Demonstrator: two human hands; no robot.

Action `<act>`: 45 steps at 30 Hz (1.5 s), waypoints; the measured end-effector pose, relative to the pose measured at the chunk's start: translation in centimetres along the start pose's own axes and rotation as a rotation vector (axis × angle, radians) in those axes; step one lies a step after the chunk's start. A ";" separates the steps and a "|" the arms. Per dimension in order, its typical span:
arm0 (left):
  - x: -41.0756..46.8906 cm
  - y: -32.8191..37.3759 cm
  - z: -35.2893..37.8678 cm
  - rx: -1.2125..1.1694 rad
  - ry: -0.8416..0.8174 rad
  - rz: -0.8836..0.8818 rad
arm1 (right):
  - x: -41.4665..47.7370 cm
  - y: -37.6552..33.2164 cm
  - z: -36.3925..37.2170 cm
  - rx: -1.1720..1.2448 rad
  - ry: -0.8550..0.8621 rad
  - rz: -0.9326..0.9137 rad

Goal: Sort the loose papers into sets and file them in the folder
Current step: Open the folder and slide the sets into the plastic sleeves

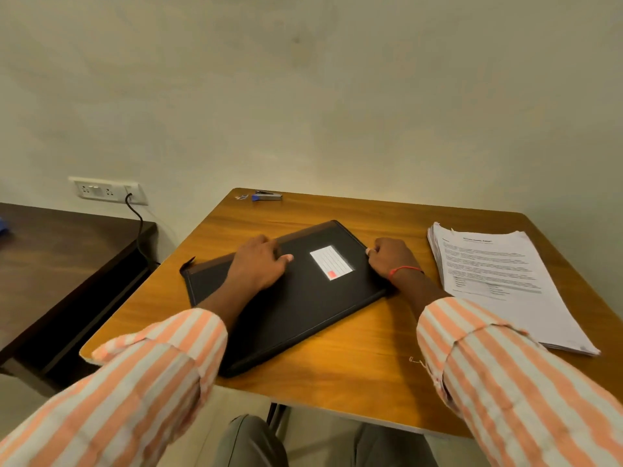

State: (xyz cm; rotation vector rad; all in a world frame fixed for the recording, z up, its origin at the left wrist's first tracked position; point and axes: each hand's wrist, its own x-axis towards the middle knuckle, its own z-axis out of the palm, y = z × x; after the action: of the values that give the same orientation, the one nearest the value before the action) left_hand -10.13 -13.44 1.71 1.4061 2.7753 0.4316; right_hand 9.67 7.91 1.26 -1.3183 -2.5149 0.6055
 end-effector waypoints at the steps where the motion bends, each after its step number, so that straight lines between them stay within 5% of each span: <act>1: 0.9 1.3 0.4 -0.020 -0.024 0.057 | 0.1 0.0 0.0 0.009 0.007 -0.007; 12: 12.4 9.0 5.8 0.100 0.077 0.178 | 8.0 -1.1 1.7 0.082 -0.103 -0.189; 20: 16.8 7.6 6.2 -0.021 -0.068 0.094 | 15.5 -4.0 3.8 -0.089 -0.183 -0.346; 28: 19.6 6.0 5.1 -0.296 -0.294 0.243 | 16.2 -3.3 2.8 -0.025 -0.183 -0.454; 45: 20.2 8.8 5.4 -0.244 -0.393 0.403 | 13.4 -0.2 1.4 0.233 -0.244 -0.416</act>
State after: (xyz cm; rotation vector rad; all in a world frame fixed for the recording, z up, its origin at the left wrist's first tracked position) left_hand -14.64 8.79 1.14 1.7593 2.0620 0.4218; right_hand 1.35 18.54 0.31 -0.6461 -2.6889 0.9687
